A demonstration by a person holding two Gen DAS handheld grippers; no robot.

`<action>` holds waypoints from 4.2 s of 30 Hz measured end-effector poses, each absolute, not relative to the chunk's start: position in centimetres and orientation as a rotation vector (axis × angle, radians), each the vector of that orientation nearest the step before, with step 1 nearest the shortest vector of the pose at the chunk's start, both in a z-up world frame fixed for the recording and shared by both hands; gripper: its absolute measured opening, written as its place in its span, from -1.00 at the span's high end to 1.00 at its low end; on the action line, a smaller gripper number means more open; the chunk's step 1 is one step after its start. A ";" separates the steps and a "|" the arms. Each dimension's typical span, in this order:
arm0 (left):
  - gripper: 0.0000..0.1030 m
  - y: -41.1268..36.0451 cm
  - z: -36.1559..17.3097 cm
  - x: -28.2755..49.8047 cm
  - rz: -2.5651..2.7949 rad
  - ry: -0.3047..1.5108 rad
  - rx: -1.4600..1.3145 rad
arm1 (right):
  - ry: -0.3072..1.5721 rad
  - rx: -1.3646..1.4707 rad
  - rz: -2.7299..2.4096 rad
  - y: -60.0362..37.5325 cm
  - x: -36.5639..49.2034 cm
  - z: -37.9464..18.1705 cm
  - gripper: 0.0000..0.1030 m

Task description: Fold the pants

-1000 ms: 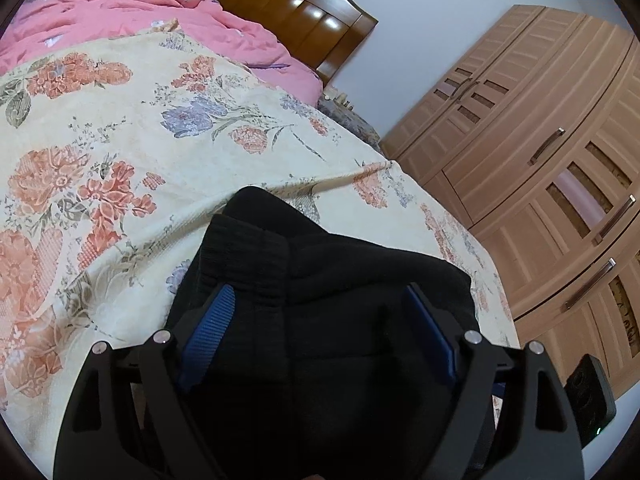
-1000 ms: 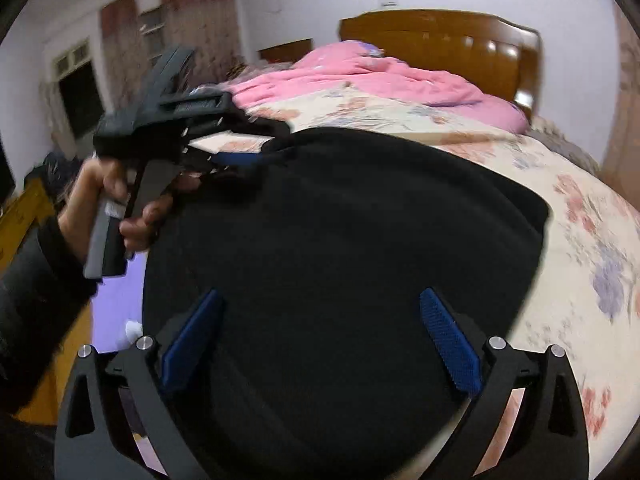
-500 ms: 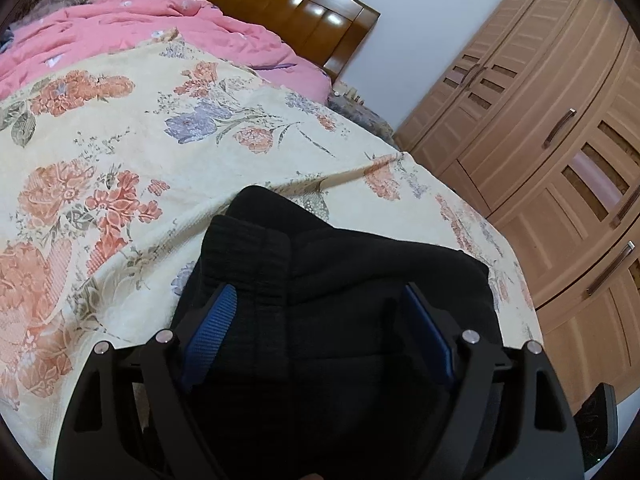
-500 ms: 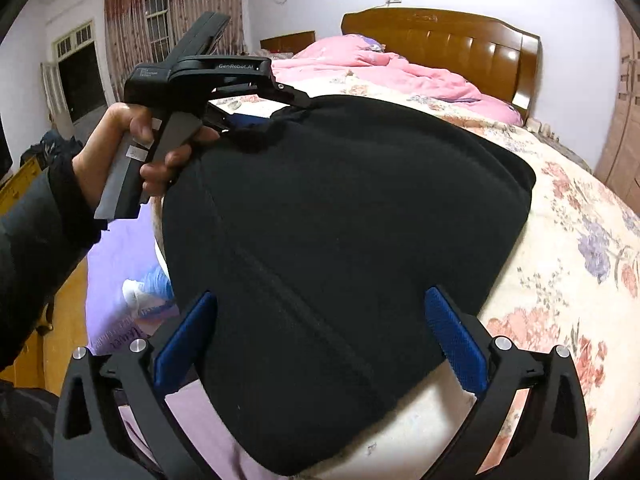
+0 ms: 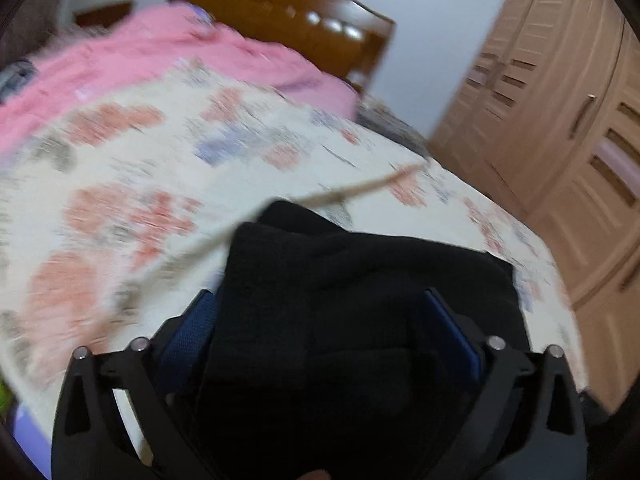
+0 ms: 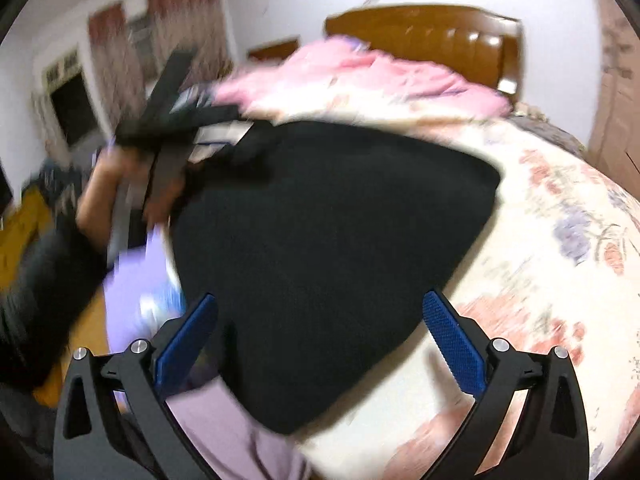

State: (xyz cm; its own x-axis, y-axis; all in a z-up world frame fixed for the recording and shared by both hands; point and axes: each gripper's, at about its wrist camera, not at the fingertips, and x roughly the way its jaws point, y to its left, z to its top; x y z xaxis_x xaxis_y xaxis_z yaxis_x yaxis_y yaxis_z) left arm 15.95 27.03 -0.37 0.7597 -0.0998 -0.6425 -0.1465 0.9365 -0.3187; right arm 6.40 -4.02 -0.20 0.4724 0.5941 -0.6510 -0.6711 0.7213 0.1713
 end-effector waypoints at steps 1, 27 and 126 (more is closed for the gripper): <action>-0.96 26.7 0.2 15.1 0.035 0.679 -0.357 | 0.745 -0.060 0.771 -4.3 7.5 0.3 -0.91; -0.97 22.1 -2.1 9.8 0.199 0.711 -0.038 | 0.850 -0.015 0.725 -4.6 7.9 -3.1 -0.91; -0.97 12.7 -0.9 -1.6 0.289 0.601 -0.005 | 0.693 0.023 0.464 -8.3 0.9 -2.0 -0.92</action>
State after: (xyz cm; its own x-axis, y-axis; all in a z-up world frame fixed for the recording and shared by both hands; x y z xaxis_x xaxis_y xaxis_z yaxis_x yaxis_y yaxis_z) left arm -1.61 12.66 -0.95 0.7855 0.2669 -0.5584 -0.2700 0.9596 0.0788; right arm 0.95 -8.35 -1.95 0.6722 0.4193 -0.6102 -0.4042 0.8983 0.1720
